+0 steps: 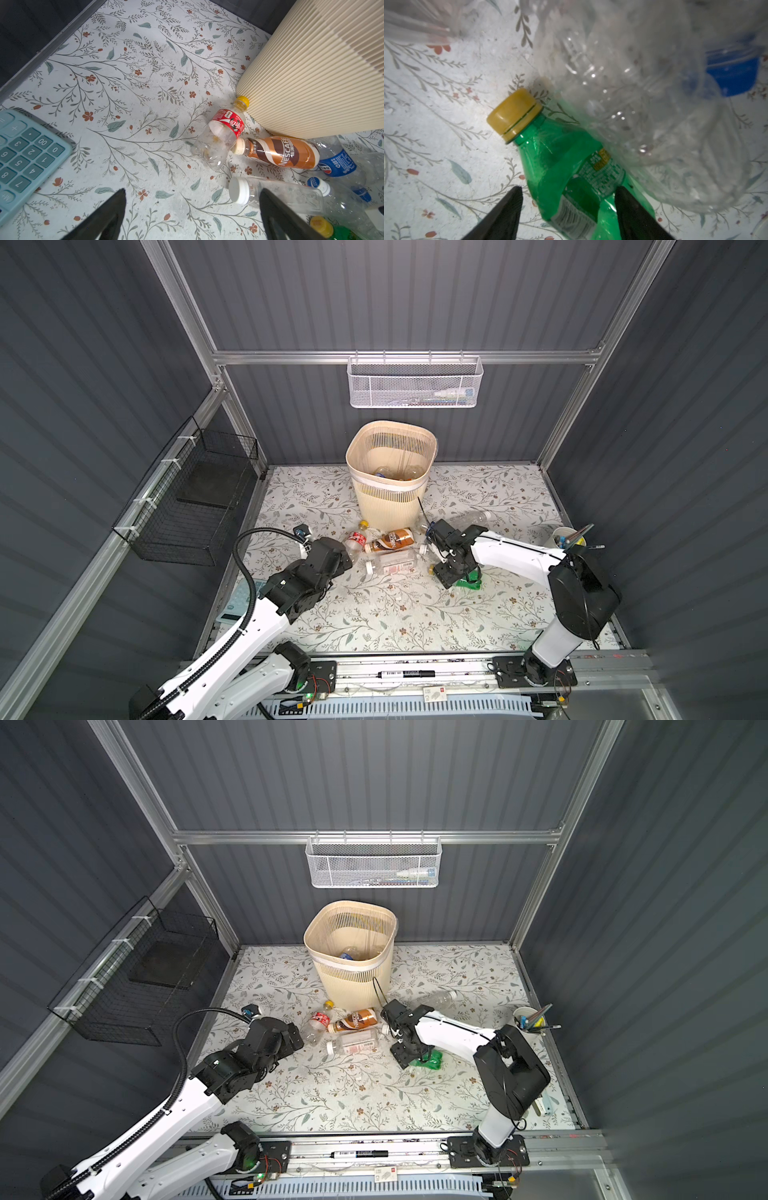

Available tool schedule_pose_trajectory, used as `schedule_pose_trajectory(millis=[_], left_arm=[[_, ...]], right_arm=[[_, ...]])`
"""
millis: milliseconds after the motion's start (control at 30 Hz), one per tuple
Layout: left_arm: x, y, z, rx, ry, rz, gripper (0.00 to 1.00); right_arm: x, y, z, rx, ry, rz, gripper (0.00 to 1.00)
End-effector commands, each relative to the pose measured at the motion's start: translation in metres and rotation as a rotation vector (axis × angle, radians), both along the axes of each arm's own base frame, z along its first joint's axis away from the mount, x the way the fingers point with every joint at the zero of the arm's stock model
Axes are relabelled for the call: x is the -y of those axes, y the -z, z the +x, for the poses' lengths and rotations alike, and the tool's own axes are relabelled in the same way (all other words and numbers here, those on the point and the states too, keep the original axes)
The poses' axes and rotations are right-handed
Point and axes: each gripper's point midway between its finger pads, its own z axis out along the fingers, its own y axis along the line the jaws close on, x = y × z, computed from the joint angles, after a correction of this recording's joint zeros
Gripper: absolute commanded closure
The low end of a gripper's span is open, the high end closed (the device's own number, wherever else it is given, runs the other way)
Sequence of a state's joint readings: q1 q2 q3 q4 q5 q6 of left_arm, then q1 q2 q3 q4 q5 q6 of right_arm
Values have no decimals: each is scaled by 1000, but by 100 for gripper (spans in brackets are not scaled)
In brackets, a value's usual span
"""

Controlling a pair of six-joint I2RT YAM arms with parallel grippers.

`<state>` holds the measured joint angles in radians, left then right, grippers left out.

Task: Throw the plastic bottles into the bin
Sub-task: 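Withdraw the left gripper while the right gripper grasps the green bottle with yellow cap, then lift the green bottle with the right gripper and drop it into the bin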

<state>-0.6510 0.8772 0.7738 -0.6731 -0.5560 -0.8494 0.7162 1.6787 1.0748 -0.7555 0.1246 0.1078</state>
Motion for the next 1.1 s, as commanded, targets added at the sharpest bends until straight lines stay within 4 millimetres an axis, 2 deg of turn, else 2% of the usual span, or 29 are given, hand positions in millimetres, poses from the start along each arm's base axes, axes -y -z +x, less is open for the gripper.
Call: schedule_pose_trajectory(millis=[0,200,400,500,667,1067], left_arm=[[-3,7,-3,-24,5,17,0],[-4,9,-5,-28,3,16,0],[-5,11,-6,-36,6,20,0],[-5,12,-7,-36,4,17,0],[-4,13,-8,-40,6,11,0],[-5,19,-11,-50,5,-3,0]], right_arm=[[5,14,-31,-123,14,-22,29],[-13,-3,-42,-139,27,46,28],[-14,-39,-27,-45,4,58,20],[-12,-48,-21,-14,-23,44,12],[-2,-40,-17,-21,-88,-19,7],[9,9,-28,-162,-186,-57,5]])
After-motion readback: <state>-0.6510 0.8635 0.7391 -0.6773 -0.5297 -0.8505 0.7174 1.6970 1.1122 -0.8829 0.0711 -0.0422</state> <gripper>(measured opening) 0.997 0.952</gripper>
